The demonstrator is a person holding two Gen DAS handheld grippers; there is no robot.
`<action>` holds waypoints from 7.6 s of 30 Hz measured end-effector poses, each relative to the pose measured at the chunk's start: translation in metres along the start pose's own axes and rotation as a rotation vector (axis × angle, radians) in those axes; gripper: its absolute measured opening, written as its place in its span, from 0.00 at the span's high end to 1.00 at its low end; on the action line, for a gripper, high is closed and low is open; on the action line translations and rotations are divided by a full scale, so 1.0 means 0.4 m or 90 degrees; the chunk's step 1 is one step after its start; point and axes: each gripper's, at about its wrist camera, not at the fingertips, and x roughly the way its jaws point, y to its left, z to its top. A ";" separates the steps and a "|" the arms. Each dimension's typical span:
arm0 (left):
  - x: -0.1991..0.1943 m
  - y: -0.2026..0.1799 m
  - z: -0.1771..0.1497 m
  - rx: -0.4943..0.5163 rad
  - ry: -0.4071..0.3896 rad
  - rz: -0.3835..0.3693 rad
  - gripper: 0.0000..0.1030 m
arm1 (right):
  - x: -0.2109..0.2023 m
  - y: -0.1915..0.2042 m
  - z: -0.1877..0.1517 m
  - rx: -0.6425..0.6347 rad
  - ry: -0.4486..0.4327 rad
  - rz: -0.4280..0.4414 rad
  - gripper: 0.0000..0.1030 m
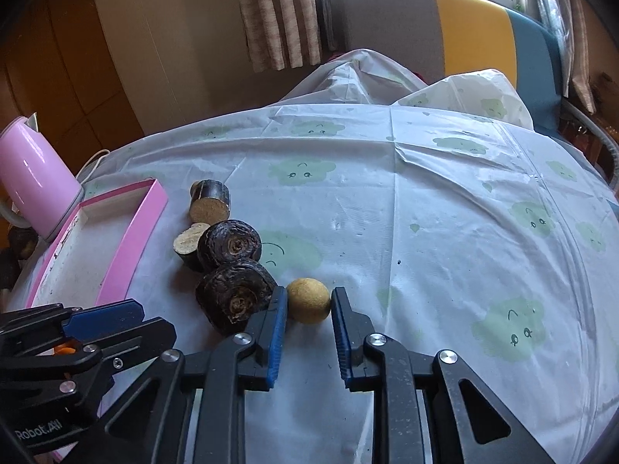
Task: Organize fruits
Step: 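Grasp a dark round root vegetable with the left tool while the right tool closes on the yellow fruit, then carry the dark vegetable into the pink tray and open the left tool, then grasp the small yellow fruit with the right tool, then carry the yellow fruit into the pink tray and open the right tool, then move both open tools toward the cut dark vegetable pieces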
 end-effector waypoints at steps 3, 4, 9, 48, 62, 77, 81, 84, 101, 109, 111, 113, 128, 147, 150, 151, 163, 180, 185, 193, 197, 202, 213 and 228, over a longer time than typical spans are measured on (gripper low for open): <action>0.007 -0.006 0.005 -0.006 0.003 -0.012 0.61 | -0.003 -0.005 -0.003 0.002 0.001 0.001 0.78; 0.009 -0.009 0.007 -0.007 0.004 -0.018 0.61 | -0.006 -0.009 -0.005 0.006 0.000 -0.002 0.78; 0.023 -0.030 0.022 -0.008 0.006 -0.035 0.61 | -0.024 -0.032 -0.016 0.019 -0.002 -0.034 0.78; -0.044 -0.069 -0.056 0.074 -0.018 0.016 0.77 | -0.079 -0.005 -0.082 -0.003 0.010 -0.050 0.78; -0.161 -0.012 -0.097 0.067 -0.078 0.047 0.77 | -0.113 0.067 -0.116 -0.031 0.013 -0.036 0.80; -0.264 0.147 -0.126 -0.012 -0.132 0.089 0.77 | -0.117 0.151 -0.092 -0.045 0.019 -0.001 0.97; -0.267 0.178 -0.132 -0.033 -0.134 0.090 0.77 | -0.121 0.122 -0.103 -0.023 0.026 -0.015 0.78; -0.270 0.199 -0.132 -0.045 -0.136 0.096 0.77 | -0.114 0.114 -0.104 -0.017 0.033 -0.014 0.78; -0.254 0.343 -0.111 -0.118 -0.127 0.177 0.77 | 0.040 0.111 0.001 -0.009 0.043 -0.026 0.74; -0.250 0.364 -0.107 -0.129 -0.128 0.196 0.75 | 0.032 0.149 -0.003 -0.048 0.043 -0.034 0.75; -0.257 0.364 -0.114 -0.132 -0.131 0.198 0.70 | 0.011 0.165 -0.006 -0.052 0.037 -0.019 0.75; -0.266 0.360 -0.121 -0.128 -0.136 0.206 0.69 | -0.011 0.191 -0.008 -0.061 0.031 0.000 0.75; -0.413 0.332 -0.175 -0.097 -0.225 0.273 0.68 | -0.043 0.450 -0.004 -0.181 0.025 0.121 0.75; -0.480 0.290 -0.203 -0.066 -0.273 0.281 0.68 | -0.073 0.539 -0.050 -0.215 0.019 0.112 0.57; -0.485 0.282 -0.207 -0.062 -0.273 0.279 0.68 | -0.095 0.533 -0.054 -0.210 0.004 0.099 0.43; -0.486 0.279 -0.208 -0.060 -0.274 0.279 0.68 | -0.103 0.530 -0.056 -0.208 -0.003 0.094 0.41; -0.508 0.231 -0.224 -0.036 -0.285 0.267 0.66 | -0.207 0.470 -0.065 -0.161 -0.097 0.004 0.06; -0.482 0.185 -0.213 -0.010 -0.264 0.250 0.64 | -0.255 0.395 -0.069 -0.119 -0.133 -0.019 0.00; -0.441 0.163 -0.199 0.009 -0.240 0.237 0.64 | -0.242 0.358 -0.065 -0.105 -0.120 -0.025 0.00; -0.382 0.106 -0.179 0.054 -0.211 0.214 0.64 | -0.215 0.281 -0.061 -0.069 -0.095 -0.044 0.01; -0.360 0.087 -0.170 0.067 -0.199 0.207 0.64 | -0.204 0.260 -0.060 -0.061 -0.089 -0.056 0.01; -0.337 0.070 -0.163 0.080 -0.187 0.202 0.64 | -0.189 0.240 -0.058 -0.052 -0.082 -0.059 0.01; -0.292 0.046 -0.150 0.094 -0.160 0.194 0.64 | -0.163 0.201 -0.059 -0.034 -0.065 -0.064 0.01; -0.217 0.042 -0.118 0.086 -0.114 0.172 0.64 | -0.102 0.143 -0.048 -0.017 -0.025 -0.048 0.19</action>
